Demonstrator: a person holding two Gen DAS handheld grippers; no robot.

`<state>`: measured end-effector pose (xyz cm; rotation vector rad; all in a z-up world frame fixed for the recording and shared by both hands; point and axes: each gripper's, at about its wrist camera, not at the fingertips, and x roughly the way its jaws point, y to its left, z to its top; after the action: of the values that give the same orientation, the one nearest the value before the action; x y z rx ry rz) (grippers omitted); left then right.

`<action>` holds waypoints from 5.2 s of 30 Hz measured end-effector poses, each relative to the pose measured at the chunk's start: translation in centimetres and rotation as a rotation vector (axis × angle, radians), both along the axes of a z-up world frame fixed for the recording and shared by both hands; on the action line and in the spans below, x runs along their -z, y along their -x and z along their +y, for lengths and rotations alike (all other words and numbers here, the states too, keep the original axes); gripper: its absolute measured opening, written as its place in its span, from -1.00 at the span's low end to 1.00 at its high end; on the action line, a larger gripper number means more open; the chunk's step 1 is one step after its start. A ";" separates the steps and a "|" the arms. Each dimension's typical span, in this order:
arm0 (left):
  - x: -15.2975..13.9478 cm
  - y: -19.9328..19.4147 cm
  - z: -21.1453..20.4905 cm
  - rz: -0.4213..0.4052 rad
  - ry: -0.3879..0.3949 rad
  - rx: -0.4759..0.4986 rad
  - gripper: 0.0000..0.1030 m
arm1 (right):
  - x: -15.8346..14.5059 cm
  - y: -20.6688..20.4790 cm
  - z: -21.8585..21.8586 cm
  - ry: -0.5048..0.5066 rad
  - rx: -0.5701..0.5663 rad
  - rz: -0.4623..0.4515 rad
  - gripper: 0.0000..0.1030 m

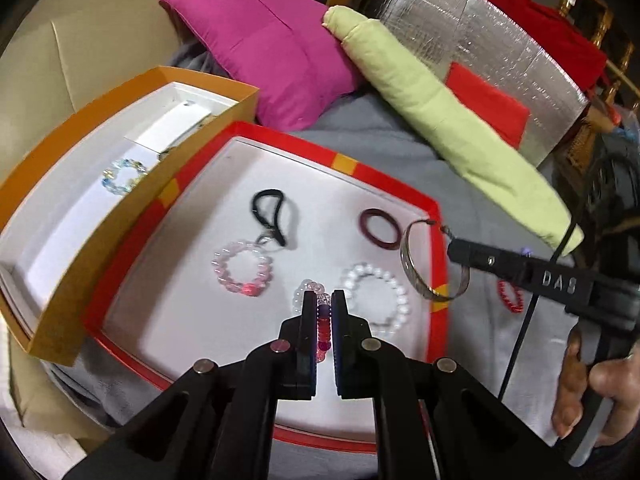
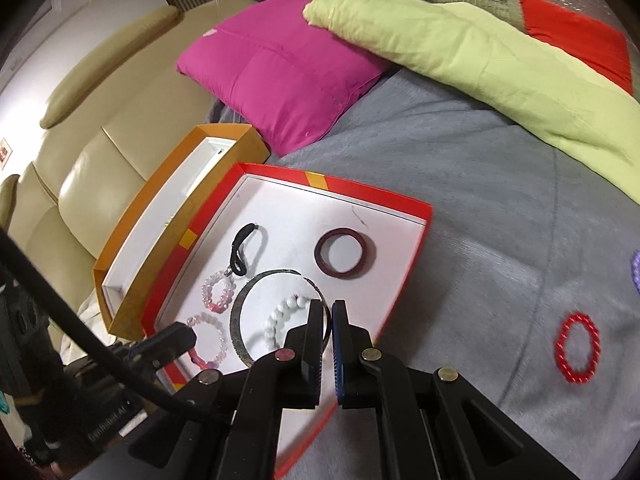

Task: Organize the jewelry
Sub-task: 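Lower the bangle into the tray and open the right gripper while the left releases the pink bracelet, then move both grippers back over the bed to the red and purple bracelets, then grasp the red bead bracelet with the left gripper while the right grasps the purple bracelet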

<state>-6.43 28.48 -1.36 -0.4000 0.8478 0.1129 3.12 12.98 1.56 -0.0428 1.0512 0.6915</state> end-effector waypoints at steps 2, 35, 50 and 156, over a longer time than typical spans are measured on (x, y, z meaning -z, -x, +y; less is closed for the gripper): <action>0.3 -0.1 0.2 0.013 -0.033 -0.013 -0.87 | 0.4 -0.4 0.9 0.014 -0.008 0.000 -0.91; 3.4 -0.6 3.4 0.138 -0.128 -0.107 -0.87 | 3.7 -3.2 7.9 0.150 -0.034 0.005 -0.91; 4.4 -1.2 0.4 0.153 -0.066 0.022 -0.87 | 4.8 -3.5 8.7 0.172 -0.033 0.010 -0.91; 1.1 -10.8 -28.9 -0.068 -0.110 0.362 -0.82 | 4.8 0.0 -40.1 -0.145 0.676 0.059 -0.81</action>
<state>4.38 -0.40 -2.46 -0.1419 0.8301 -0.1881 3.14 -27.14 -3.20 0.4433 0.9867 0.1511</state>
